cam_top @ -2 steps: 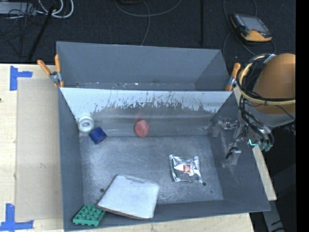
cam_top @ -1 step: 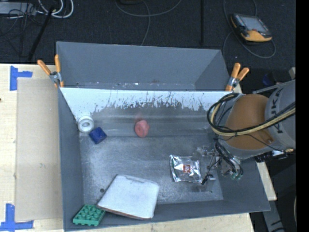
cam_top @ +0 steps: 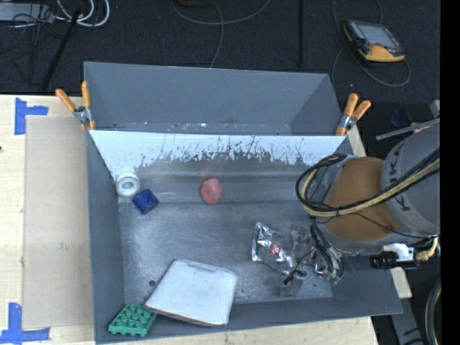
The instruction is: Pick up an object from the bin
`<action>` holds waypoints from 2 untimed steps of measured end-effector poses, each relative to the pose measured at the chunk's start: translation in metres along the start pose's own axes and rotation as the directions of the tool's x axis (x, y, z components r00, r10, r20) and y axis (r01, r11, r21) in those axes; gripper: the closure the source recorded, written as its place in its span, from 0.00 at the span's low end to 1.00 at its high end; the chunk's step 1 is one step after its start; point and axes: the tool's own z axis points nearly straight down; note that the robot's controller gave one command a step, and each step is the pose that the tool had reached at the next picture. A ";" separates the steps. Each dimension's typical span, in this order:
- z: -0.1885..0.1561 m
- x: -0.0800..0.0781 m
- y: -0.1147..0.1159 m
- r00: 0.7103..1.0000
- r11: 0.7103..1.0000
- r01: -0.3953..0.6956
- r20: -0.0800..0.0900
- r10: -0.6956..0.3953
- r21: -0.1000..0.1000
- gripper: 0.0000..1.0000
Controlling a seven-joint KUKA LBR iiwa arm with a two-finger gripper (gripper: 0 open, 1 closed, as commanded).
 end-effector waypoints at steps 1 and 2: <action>0.000 0.000 0.000 1.000 1.000 0.005 0.001 -0.005 0.001 1.00; -0.179 -0.022 0.008 1.000 1.000 -0.024 0.013 0.024 -0.002 1.00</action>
Offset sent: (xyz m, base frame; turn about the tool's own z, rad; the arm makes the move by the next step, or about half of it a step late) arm 0.0000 0.0000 0.0000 0.0000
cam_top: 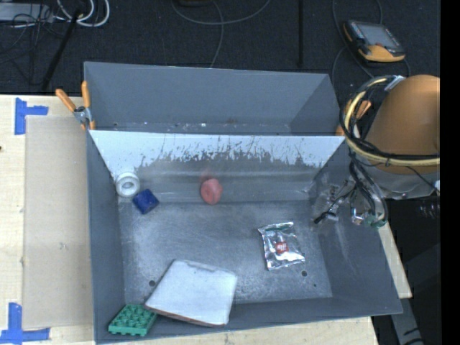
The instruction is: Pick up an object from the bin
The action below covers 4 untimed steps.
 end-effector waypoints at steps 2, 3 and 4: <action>0.178 0.024 0.004 0.997 0.997 -0.080 -0.017 0.081 0.005 0.00; 0.174 0.022 0.004 0.997 0.997 -0.078 -0.011 0.078 0.004 1.00; 0.012 -0.007 0.009 0.993 0.993 -0.118 0.000 0.118 0.000 1.00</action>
Offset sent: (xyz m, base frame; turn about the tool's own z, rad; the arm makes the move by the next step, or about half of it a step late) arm 0.0000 0.0000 0.0000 0.0000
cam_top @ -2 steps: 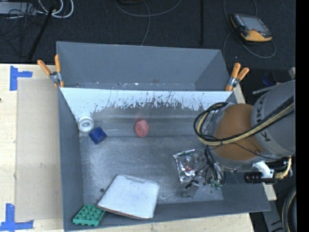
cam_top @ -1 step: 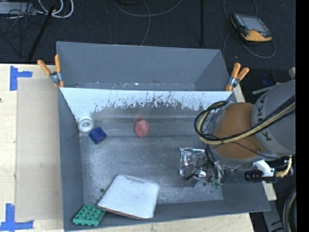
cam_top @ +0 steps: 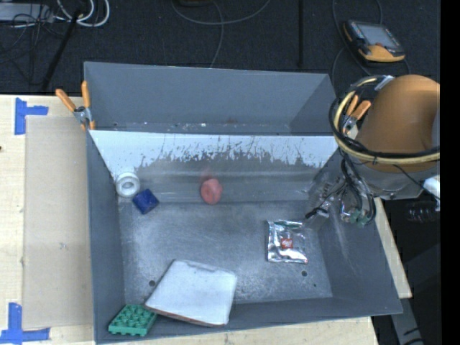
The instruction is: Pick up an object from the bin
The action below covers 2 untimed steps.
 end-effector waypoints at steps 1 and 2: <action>0.005 0.002 0.000 1.000 1.000 0.003 -0.009 -0.003 0.003 0.00; 0.149 -0.035 -0.014 0.978 0.978 0.210 -0.016 -0.210 0.002 0.00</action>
Offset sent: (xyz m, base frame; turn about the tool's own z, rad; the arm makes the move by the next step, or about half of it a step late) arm 0.0000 0.0000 0.0000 0.0000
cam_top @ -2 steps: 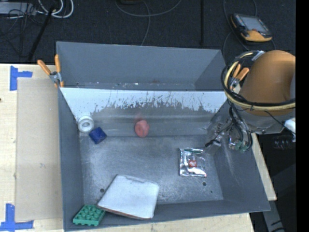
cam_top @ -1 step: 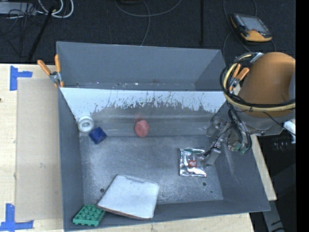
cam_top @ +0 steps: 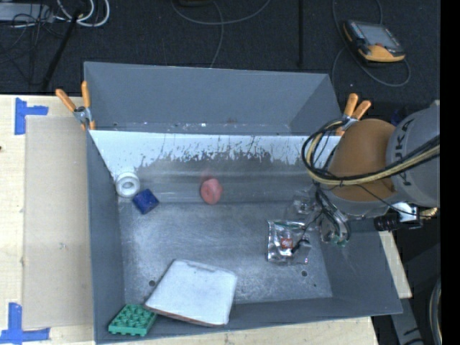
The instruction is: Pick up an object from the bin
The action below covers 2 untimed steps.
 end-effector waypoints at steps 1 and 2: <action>0.019 0.018 0.000 0.999 0.999 0.044 0.003 -0.044 -0.001 0.00; 0.018 0.017 0.000 0.999 0.999 0.046 0.005 -0.046 -0.001 1.00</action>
Offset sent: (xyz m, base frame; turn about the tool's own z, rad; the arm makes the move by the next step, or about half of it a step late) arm -0.0169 0.0020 -0.0173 -0.0439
